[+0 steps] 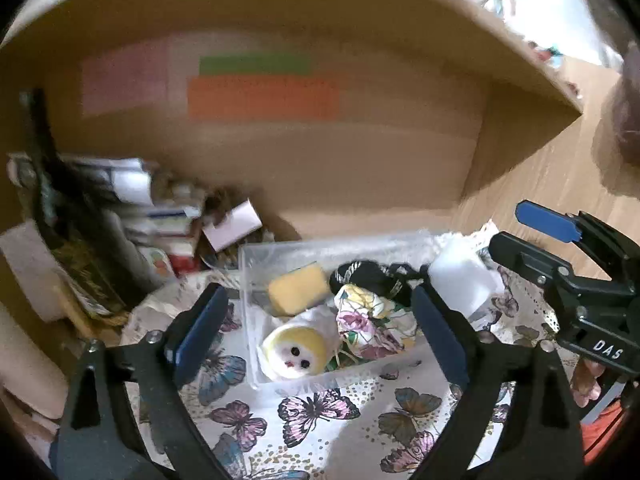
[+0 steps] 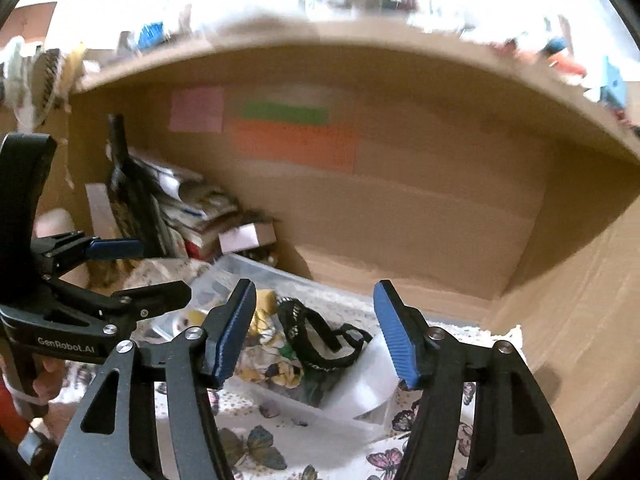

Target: Organize soft objects

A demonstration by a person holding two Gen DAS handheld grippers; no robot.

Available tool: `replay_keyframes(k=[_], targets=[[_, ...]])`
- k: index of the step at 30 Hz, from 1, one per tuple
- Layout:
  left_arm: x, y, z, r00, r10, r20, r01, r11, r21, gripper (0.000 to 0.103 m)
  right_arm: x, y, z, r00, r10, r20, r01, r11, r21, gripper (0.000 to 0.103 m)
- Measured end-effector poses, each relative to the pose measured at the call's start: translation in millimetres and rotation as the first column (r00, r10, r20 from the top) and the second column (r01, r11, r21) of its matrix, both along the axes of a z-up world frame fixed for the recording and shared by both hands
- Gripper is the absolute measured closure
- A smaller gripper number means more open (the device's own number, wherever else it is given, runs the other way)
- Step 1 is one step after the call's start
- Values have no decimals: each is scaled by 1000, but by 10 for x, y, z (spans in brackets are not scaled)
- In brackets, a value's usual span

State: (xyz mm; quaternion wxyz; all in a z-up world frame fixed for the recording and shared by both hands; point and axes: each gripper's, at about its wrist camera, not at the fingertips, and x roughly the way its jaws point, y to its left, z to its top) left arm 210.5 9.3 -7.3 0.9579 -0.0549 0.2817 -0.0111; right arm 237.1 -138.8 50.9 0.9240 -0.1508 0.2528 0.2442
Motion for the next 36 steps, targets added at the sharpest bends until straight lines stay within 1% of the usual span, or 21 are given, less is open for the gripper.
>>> replay_keyframes(k=[2,5,7,8,10,15,19,28,32,36], targets=[[-175,-45,101,999,11,53,-12,1000,25,6,-137,-56,98,1000,5,29,-5,1000,28,35],[-364,-82,189,994,15,112,-20,999,44,3,-323,-127,220,997,3,75,-8,998,64,31],[-452,-86,238,990,20,136,-26,999,43,2,-408,-163,263,996,-2,94,-5,997,79,29],[-502,-92,261,989,21,146,-27,999,42,2,-463,-187,288,995,-4,101,-5,996,91,25],[-573,-96,278,987,21,161,-27,999,38,2,-520,-215,304,994,-6,109,-6,994,108,20],[-790,-107,324,979,38,202,-43,999,19,1,-661,-259,314,992,-13,123,-5,990,144,18],[-859,-120,324,976,41,213,-43,999,5,0,-723,-272,288,992,-24,126,2,986,166,7],[-920,-109,323,969,48,240,-50,999,4,0,-779,-265,270,990,-28,138,4,985,173,5],[-934,-127,324,967,39,250,-45,999,16,0,-793,-270,279,990,-28,141,2,983,182,1],[-952,-144,313,965,41,260,-50,998,31,0,-788,-277,281,990,-26,139,-1,981,192,1]])
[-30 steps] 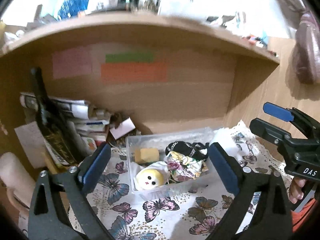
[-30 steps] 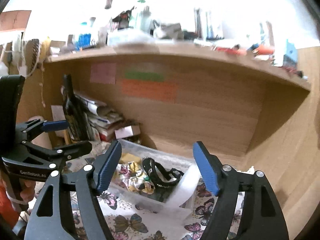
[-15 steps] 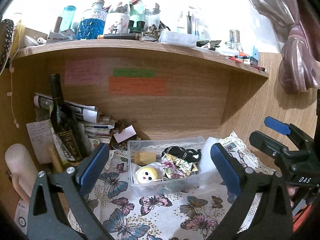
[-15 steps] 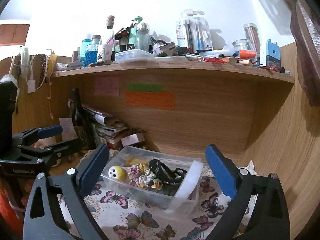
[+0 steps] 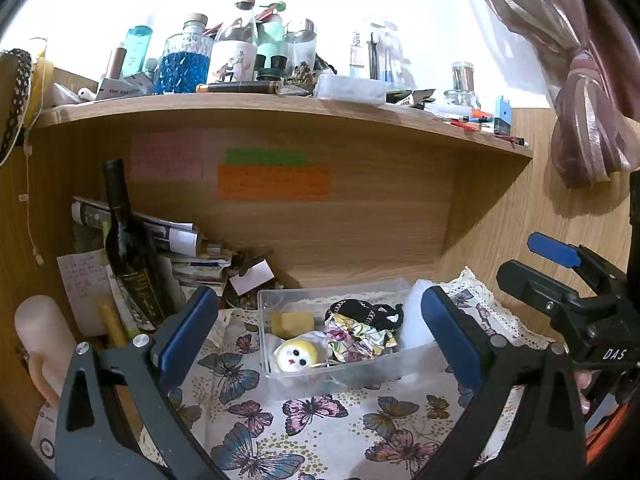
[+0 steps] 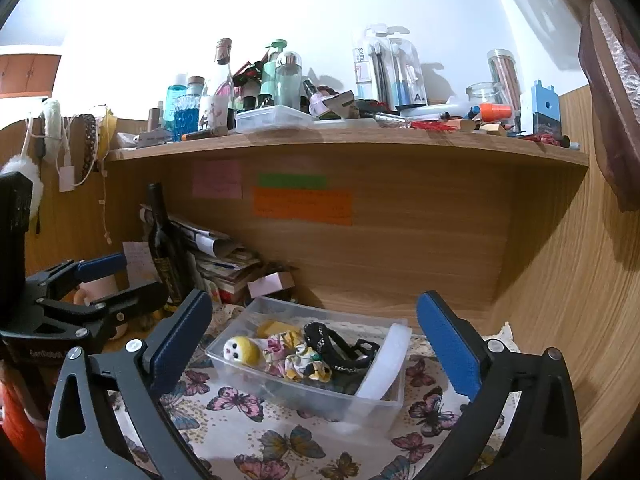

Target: Organize soft objects

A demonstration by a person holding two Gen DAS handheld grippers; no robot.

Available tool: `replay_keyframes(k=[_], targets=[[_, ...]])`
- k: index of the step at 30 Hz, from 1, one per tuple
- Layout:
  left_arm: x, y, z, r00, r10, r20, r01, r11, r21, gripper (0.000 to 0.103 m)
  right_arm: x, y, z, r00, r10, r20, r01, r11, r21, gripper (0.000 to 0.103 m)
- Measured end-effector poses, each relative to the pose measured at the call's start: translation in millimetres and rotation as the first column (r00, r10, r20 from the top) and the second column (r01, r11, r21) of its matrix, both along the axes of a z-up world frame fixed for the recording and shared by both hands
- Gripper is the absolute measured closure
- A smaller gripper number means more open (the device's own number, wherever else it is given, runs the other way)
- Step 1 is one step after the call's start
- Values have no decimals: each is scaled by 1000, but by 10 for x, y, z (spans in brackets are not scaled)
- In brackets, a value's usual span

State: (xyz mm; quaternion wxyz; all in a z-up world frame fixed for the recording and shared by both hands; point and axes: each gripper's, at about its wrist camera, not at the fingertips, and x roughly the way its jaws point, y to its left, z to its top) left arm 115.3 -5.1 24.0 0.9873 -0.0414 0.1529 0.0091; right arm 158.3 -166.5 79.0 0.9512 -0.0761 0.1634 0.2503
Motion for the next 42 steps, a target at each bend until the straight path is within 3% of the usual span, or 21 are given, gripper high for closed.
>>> replay_keyframes(k=[42], targets=[[40,-63,-2,1000,-13,-2,13,1000,-3,0,21,-23,-11,1000,4,-15,-4,1000,14,0]])
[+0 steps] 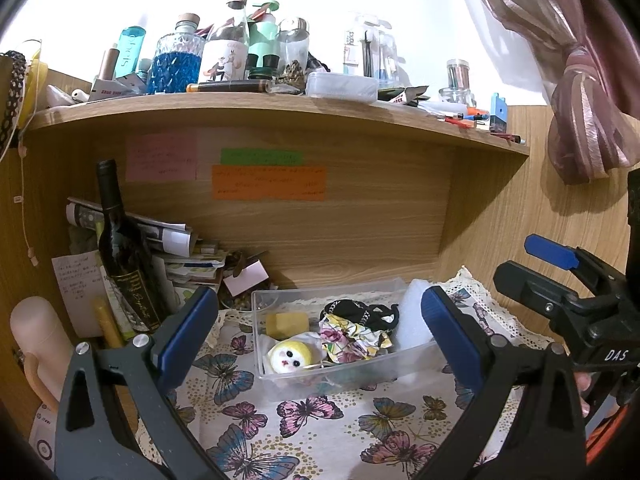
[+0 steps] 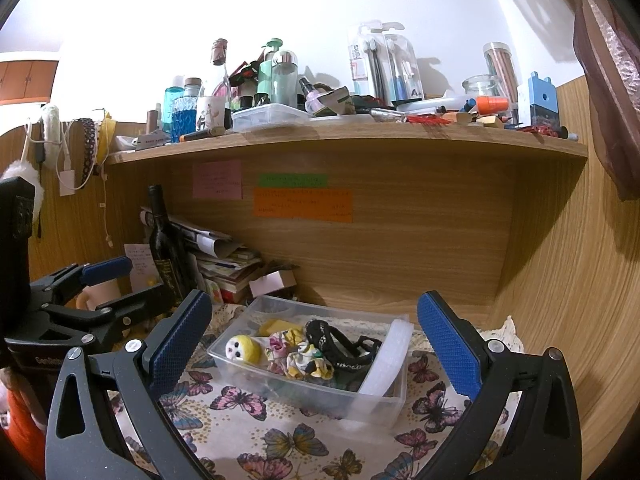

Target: Organize soft objects

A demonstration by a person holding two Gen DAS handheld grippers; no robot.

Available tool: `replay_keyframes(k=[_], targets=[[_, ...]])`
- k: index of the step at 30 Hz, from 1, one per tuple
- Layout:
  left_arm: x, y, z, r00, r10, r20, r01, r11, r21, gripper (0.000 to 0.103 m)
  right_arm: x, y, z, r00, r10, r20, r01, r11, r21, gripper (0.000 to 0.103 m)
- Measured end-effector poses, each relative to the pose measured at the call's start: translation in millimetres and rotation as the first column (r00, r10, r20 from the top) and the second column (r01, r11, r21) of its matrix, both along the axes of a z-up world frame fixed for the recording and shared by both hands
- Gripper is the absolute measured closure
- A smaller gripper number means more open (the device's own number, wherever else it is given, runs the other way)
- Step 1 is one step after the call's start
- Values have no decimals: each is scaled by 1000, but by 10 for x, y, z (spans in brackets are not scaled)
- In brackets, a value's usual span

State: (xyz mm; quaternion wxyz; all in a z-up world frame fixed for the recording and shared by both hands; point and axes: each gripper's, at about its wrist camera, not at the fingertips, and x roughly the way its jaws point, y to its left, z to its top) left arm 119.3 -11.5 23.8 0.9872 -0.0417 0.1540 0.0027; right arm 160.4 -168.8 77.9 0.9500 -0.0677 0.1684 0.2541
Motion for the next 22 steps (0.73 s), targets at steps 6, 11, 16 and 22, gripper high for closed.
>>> replay_keyframes(k=[6,11,16,22], targets=[[-7,8,12,1000,-7,9,7,1000,-18,0,-9,-7,3,1000,-6,-6,6,1000,3,0],[-5,-10,10,1000,-14,3,14,1000,-11,0,4,-10,-1,1000,-9,-11,9,1000,5,0],[-14,-28,-2,1000,-14,5,14,1000,-1,0,15,-12,-4,1000,-9,-16,10,1000,12,0],[-17,-41,-12,1000,-14,-3,14,1000,-12,0,29,-1,-30,1000,-14,-28,15,1000,16,0]])
